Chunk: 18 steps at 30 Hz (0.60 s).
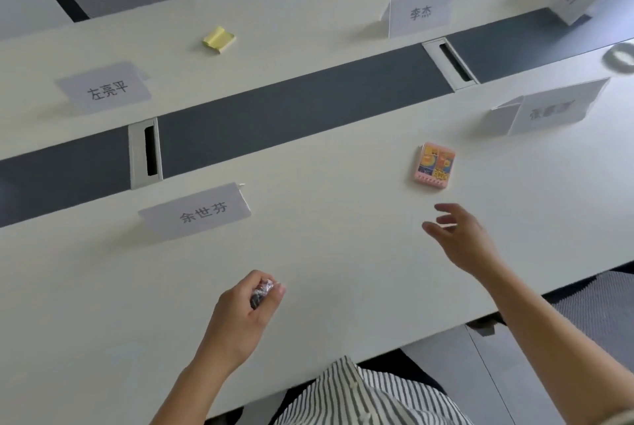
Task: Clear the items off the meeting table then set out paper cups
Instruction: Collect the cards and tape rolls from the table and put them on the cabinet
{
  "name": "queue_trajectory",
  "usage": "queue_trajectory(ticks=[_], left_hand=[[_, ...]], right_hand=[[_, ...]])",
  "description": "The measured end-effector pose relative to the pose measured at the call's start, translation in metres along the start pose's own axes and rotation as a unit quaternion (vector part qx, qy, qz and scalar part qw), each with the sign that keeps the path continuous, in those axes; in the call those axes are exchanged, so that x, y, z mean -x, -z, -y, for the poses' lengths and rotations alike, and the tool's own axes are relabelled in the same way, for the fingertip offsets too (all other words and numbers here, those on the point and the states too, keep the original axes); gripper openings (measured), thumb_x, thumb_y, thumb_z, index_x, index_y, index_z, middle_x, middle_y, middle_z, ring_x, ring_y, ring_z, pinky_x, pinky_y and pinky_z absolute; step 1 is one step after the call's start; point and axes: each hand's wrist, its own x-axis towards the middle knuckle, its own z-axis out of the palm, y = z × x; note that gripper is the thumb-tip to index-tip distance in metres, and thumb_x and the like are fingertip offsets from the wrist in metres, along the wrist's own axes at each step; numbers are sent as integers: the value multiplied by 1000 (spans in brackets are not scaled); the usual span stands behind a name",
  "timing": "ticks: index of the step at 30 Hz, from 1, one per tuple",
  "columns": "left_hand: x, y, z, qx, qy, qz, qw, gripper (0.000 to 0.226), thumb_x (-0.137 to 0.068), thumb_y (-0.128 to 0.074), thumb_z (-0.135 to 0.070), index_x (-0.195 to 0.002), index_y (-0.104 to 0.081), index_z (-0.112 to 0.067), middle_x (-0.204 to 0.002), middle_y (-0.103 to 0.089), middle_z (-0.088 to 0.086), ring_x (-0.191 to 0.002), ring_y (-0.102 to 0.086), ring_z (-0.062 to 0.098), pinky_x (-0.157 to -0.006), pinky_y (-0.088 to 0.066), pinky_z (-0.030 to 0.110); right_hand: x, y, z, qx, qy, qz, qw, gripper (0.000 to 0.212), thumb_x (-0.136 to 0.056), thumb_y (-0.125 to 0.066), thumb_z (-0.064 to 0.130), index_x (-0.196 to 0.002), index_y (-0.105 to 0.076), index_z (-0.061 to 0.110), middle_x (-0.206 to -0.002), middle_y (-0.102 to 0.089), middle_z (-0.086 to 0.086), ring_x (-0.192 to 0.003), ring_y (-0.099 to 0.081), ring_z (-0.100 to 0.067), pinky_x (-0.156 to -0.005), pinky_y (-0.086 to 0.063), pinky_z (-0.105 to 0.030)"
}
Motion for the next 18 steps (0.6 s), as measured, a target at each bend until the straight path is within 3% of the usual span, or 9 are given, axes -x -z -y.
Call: queue_trajectory(ticks=[5,8,11,15,18], left_hand=[[-17,-11,-20,-1,37,-20,999,16,-88,-60,-40,-86,-59,-25,-60,-50,2,-54,-40,8,-57,-38,28],[-25,-17,-27,-4,57,-39,998,17,-88,-61,-38,-86,-60,-22,-60,-47,-1,-54,-39,9,-58,-37,28],[-26,-24,-29,-3,75,-47,996,16,-88,-60,-38,-88,-60,-22,-60,-47,-1,-55,-39,10,-58,-37,27],[-27,-30,-29,4,94,-50,994,16,-87,-61,-39,-88,-61,-22,-65,-52,13,-56,-42,11,-59,-40,27],[-26,-30,-31,10,84,-50,995,16,-88,-60,-38,-89,-60,-22,-61,-50,5,-55,-41,11,-59,-41,29]], right_hand=[[-117,-9,4,20,-64,-52,996,76,-82,-64,46,-144,-31,19,-140,-45,-14,-130,-41,-32,-100,-38,-45],[-162,-21,13,86,-100,-74,989,88,-75,-62,56,-144,-24,15,-142,-39,-14,-133,-32,-33,-101,-34,-48],[-183,-33,17,155,-58,-100,981,86,-73,-60,59,-139,-27,16,-139,-39,-14,-129,-33,-34,-96,-36,-48],[-196,-34,24,150,-12,-75,986,74,-71,-68,46,-134,-37,21,-134,-45,-10,-124,-37,-34,-90,-39,-45],[-193,-27,31,174,-11,-31,984,86,-66,-72,37,-140,-32,25,-133,-43,-12,-124,-38,-35,-92,-40,-45]])
